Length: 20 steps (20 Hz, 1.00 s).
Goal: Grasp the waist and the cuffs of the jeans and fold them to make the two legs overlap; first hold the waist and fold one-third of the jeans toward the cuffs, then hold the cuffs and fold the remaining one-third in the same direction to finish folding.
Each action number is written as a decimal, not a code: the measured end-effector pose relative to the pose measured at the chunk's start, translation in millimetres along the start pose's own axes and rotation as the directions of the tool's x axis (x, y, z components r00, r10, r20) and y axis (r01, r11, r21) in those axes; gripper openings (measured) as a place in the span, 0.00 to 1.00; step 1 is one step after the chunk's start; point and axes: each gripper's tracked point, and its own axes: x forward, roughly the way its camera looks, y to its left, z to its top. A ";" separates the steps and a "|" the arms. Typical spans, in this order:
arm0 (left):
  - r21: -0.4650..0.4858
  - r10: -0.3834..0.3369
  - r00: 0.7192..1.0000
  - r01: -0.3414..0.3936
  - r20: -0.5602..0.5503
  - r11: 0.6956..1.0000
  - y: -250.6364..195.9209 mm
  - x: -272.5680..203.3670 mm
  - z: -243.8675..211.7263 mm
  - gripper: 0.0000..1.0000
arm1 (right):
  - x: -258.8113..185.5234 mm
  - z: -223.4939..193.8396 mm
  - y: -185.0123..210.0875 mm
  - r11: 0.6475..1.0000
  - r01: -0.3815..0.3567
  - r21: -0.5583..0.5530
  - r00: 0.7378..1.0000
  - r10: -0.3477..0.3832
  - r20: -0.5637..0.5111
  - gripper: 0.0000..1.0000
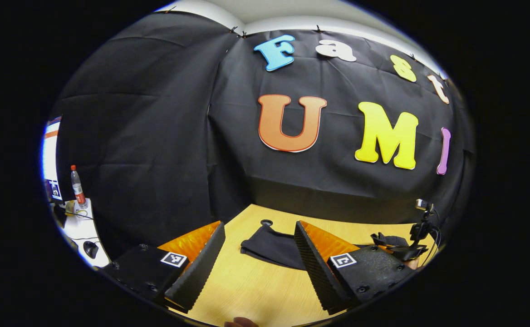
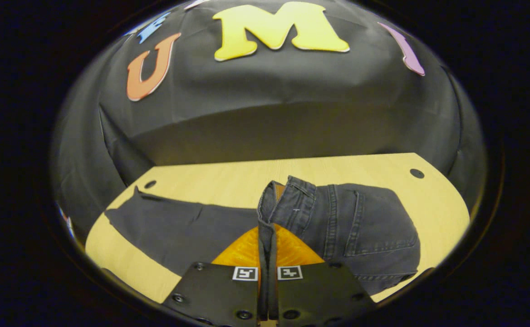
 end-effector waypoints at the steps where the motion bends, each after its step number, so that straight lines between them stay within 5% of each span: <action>1: -0.008 -0.002 1.000 0.002 -0.012 1.000 -0.6 3.7 -4.2 0.99 | 2.4 -6.1 0.9 1.000 -0.002 -0.006 1.000 0.002 -0.012 0.01; 8: -0.015 -0.014 1.000 0.014 -0.027 1.000 -5.0 24.7 -9.3 0.99 | 15.5 -19.7 29.5 0.997 -0.083 0.010 0.995 0.083 -0.063 0.20; 13: -0.057 -0.010 0.996 0.004 -0.089 0.998 0.5 46.3 -32.0 0.99 | 7.4 -22.6 60.2 0.984 -0.180 0.009 0.980 0.180 -0.086 0.24; 14: -0.078 -0.006 0.994 -0.003 -0.110 0.997 4.0 54.6 -42.5 0.99 | 3.4 -21.3 66.1 0.980 -0.200 0.000 0.976 0.199 -0.087 0.42; 19: -0.150 0.013 0.970 -0.051 -0.244 0.987 17.9 92.3 -95.1 0.99 | -31.4 -1.8 83.4 0.957 -0.289 0.005 0.955 0.288 -0.064 0.82; 20: -0.166 0.010 0.963 -0.057 -0.270 0.985 17.5 103.2 -105.2 0.99 | -39.2 2.9 83.7 0.954 -0.299 -0.004 0.953 0.299 -0.058 0.74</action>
